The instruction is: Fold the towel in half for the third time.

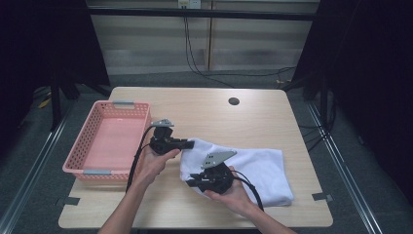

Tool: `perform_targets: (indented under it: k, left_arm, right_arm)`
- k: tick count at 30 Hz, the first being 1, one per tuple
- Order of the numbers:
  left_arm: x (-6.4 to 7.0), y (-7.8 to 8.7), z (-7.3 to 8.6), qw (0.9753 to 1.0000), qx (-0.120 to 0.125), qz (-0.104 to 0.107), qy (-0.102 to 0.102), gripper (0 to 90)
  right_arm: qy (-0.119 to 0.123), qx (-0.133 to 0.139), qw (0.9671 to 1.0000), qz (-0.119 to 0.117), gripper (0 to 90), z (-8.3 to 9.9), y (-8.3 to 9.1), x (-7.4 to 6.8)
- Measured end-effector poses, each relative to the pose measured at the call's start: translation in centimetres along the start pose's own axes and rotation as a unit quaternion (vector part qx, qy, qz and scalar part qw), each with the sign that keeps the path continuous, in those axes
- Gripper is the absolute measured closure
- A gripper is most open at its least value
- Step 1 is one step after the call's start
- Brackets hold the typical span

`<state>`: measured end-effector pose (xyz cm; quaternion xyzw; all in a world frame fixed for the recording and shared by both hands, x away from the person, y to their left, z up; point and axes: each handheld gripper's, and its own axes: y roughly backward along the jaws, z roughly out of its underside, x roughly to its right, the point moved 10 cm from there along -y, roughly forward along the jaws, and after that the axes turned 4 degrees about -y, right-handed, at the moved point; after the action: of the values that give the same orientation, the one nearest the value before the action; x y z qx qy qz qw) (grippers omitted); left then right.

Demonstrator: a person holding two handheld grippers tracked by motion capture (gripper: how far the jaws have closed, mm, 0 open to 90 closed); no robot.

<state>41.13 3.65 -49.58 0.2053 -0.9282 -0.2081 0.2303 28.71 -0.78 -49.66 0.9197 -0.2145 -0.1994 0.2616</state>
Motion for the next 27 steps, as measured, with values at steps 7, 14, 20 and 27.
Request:
perform_targets:
  k: [7, 14, 20, 27]
  left_arm:
    - [-0.4, 2.5, -2.2, 0.9997, -0.001, -0.023, -0.007, 81.0]
    - [-0.5, 7.3, -4.2, 0.997, 0.004, -0.067, -0.038, 81.0]
    - [-0.1, 5.8, -3.5, 0.9972, -0.003, -0.059, -0.045, 80.8]
    - [2.0, 1.3, -4.7, 0.997, -0.013, -0.045, -0.063, 80.7]
  right_arm:
    - [0.004, 0.039, 0.9991, -0.013, 79.7, -3.4, 0.6, -1.0]
    - [0.025, 0.077, 0.9961, -0.036, 79.9, -7.8, 0.5, -3.3]
    - [0.021, 0.083, 0.9959, -0.031, 79.9, -6.9, -0.4, -3.5]
    - [0.002, 0.093, 0.9957, 0.0, 79.8, -4.6, 2.6, -1.5]
